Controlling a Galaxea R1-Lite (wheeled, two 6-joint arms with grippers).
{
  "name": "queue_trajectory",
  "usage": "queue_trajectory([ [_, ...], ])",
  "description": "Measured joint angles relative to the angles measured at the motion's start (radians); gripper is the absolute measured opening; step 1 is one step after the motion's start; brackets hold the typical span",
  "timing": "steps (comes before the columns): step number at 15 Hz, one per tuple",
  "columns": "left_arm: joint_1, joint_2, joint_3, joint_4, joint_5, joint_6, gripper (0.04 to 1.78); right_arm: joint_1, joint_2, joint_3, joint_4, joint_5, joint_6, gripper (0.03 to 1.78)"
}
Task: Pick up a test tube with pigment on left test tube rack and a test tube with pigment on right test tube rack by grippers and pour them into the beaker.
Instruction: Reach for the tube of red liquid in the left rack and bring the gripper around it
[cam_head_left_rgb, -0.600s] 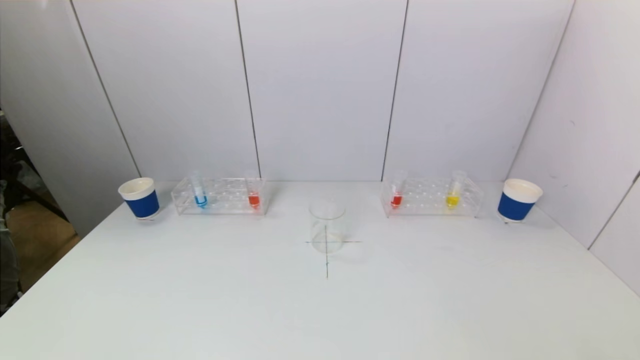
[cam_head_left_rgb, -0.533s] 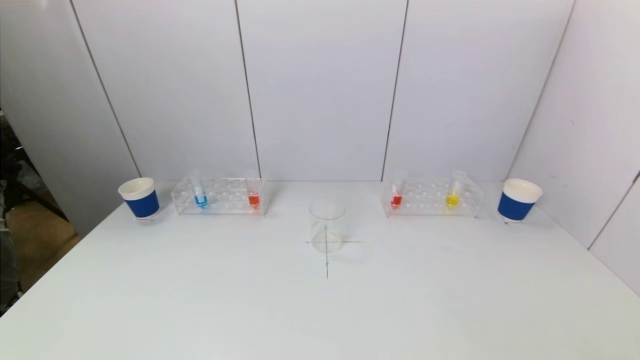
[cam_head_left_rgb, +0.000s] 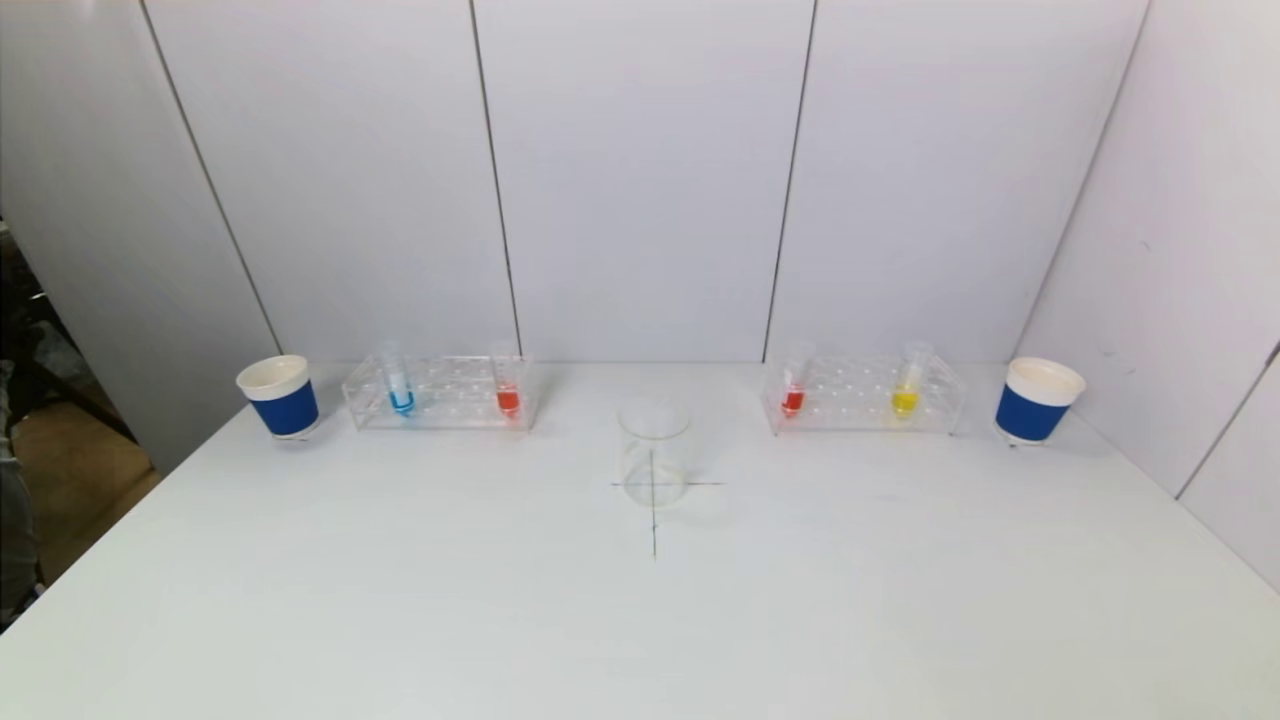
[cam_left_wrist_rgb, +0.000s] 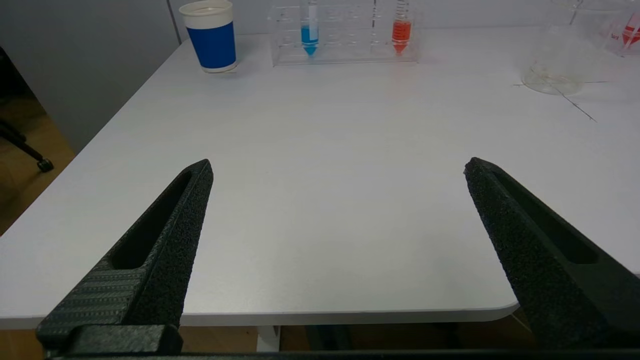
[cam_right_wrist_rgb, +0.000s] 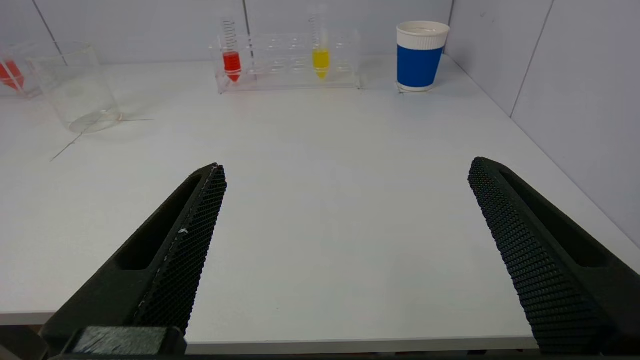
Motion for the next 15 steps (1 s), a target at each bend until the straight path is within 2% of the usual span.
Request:
queue_trajectory([
  [5,0.0,0.0,-0.043,0.042,-0.008,0.047,1.76,0.0,0.0,0.0,0.0,0.0,0.0,1.76],
  [9,0.0,0.057,-0.268,0.135,-0.012,0.053,1.76,0.0,0.0,0.0,0.0,0.0,0.0,1.76],
  [15,-0.001,0.336,-0.614,0.151,-0.014,0.054,1.76,0.0,0.0,0.0,0.0,0.0,0.0,1.76],
])
